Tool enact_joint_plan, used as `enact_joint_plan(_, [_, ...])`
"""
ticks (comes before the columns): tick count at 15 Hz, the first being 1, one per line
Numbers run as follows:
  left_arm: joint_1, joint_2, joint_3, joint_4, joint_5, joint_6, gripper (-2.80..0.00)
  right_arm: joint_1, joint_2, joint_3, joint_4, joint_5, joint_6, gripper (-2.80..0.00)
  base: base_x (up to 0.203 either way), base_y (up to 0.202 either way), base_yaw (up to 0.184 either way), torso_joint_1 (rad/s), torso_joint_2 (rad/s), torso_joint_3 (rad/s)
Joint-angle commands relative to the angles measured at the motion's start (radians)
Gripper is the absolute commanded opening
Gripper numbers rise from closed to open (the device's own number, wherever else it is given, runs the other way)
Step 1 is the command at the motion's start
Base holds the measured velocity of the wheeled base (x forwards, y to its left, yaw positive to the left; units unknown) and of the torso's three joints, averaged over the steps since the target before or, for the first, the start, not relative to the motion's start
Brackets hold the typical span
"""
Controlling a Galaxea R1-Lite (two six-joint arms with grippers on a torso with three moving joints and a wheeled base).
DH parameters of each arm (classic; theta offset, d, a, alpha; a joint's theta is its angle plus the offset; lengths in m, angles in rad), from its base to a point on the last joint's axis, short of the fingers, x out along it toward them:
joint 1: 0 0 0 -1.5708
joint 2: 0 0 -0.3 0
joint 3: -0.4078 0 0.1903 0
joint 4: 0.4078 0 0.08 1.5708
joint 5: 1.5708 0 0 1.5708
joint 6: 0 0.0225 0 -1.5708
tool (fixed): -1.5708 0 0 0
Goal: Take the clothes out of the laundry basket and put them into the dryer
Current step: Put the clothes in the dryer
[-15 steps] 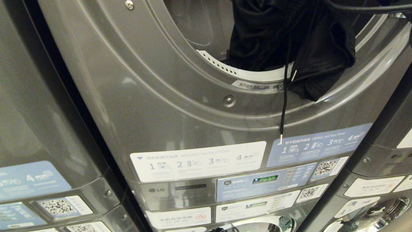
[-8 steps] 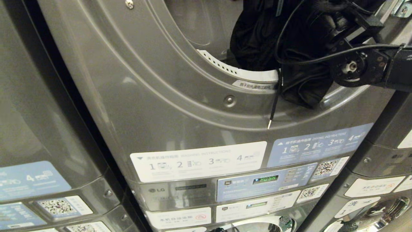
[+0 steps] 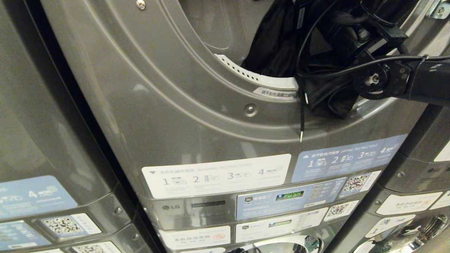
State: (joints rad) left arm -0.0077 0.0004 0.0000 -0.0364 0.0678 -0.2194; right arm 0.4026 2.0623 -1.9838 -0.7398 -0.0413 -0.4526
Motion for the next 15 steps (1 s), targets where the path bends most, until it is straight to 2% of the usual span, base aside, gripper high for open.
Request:
enact_joint_plan(1, [0.000, 0.000, 0.029, 0.000, 0.000, -0.002, -2.80, 0.002, -0.007, 0.000, -0.004, 0.004, -0.002, 0.00, 0.000, 0.000, 0.000, 0.000, 0.00, 0.000])
enact_joint_plan(6, [0.000, 0.000, 0.030, 0.000, 0.001, -0.002, -2.80, 0.016, -0.042, -0.001, -0.003, 0.013, -0.002, 0.00, 0.000, 0.000, 0.000, 0.000, 0.00, 0.000])
enact_joint_plan(10, [0.000, 0.000, 0.031, -0.002, 0.000, -0.002, -2.80, 0.066, -0.109, 0.013, 0.038, -0.001, -0.006, 0.00, 0.000, 0.000, 0.000, 0.000, 0.00, 0.000])
enact_joint_plan(15, [0.000, 0.000, 0.029, 0.000, 0.000, 0.002, -2.80, 0.070, -0.217, 0.034, 0.401, -0.003, 0.037, 0.00, 0.000, 0.000, 0.000, 0.000, 0.00, 0.000])
